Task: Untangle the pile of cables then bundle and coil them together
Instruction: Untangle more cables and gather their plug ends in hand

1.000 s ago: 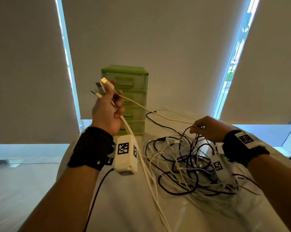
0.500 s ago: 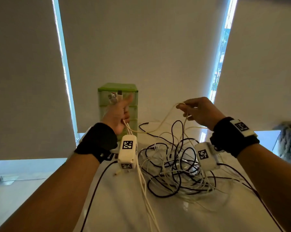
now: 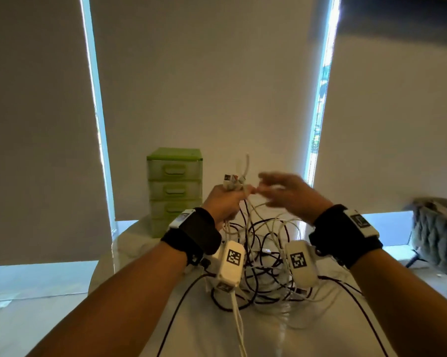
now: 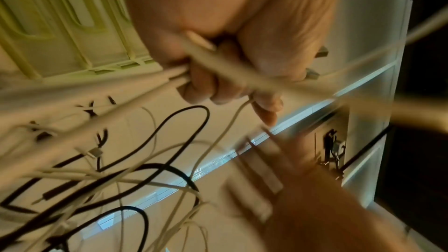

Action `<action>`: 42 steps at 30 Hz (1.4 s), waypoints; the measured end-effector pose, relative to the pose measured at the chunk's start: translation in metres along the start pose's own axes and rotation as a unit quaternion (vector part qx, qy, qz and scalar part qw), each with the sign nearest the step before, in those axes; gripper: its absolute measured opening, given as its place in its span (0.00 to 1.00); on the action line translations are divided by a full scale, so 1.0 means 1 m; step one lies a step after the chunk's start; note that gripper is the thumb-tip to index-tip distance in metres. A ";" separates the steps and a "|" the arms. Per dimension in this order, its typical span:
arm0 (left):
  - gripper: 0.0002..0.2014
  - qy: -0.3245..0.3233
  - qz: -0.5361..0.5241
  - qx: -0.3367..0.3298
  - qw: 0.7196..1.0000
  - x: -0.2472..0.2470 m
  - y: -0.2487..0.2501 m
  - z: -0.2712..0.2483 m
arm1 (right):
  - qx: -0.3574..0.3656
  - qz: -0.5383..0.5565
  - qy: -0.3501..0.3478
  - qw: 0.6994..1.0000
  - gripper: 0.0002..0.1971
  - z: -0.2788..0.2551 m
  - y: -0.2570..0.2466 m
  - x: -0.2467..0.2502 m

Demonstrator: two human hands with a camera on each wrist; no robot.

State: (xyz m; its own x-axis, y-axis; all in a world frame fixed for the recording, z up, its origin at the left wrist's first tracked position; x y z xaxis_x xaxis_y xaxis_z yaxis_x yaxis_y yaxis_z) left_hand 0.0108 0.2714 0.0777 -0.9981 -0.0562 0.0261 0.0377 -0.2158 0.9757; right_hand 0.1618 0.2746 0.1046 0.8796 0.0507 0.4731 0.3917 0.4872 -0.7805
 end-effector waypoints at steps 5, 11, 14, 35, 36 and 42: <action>0.11 -0.008 0.015 -0.038 0.999 0.016 0.013 0.003 | -0.070 -0.298 -0.121 0.944 0.10 0.000 0.059 -0.010; 0.10 0.154 0.001 -0.089 0.984 0.068 0.025 0.017 | -0.199 -0.200 -0.018 0.959 0.08 0.008 0.087 0.028; 0.10 0.191 -0.020 -0.102 0.976 0.083 0.031 0.023 | -0.215 -0.337 0.021 0.916 0.06 0.009 0.093 0.036; 0.05 0.002 0.032 -0.065 0.997 0.007 -0.017 -0.005 | 0.048 -0.020 0.112 0.992 0.11 0.018 -0.019 -0.027; 0.08 0.028 0.037 -0.071 0.996 0.008 -0.017 -0.006 | 0.040 -0.012 0.110 0.993 0.11 0.016 -0.016 -0.029; 0.13 0.105 0.035 -0.041 0.993 0.023 -0.022 0.009 | -0.083 -0.130 -0.062 0.986 0.18 0.004 0.034 -0.044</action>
State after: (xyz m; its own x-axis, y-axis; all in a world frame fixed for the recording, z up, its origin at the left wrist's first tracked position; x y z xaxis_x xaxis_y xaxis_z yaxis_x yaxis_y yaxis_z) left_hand -0.0134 0.2839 0.0587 -0.9609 -0.2743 0.0383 0.1186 -0.2822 0.9520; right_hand 0.1351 0.2925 0.0587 0.7079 0.0545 0.7042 0.6475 0.3482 -0.6778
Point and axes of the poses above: each hand's wrist, its own z-axis towards the middle knuckle, its own x-axis out of the back of the hand, y = z × x, the point moved 5 cm from there along z, towards the middle knuckle, and after that the axes turned 5 degrees about y, right-handed, at the moved point
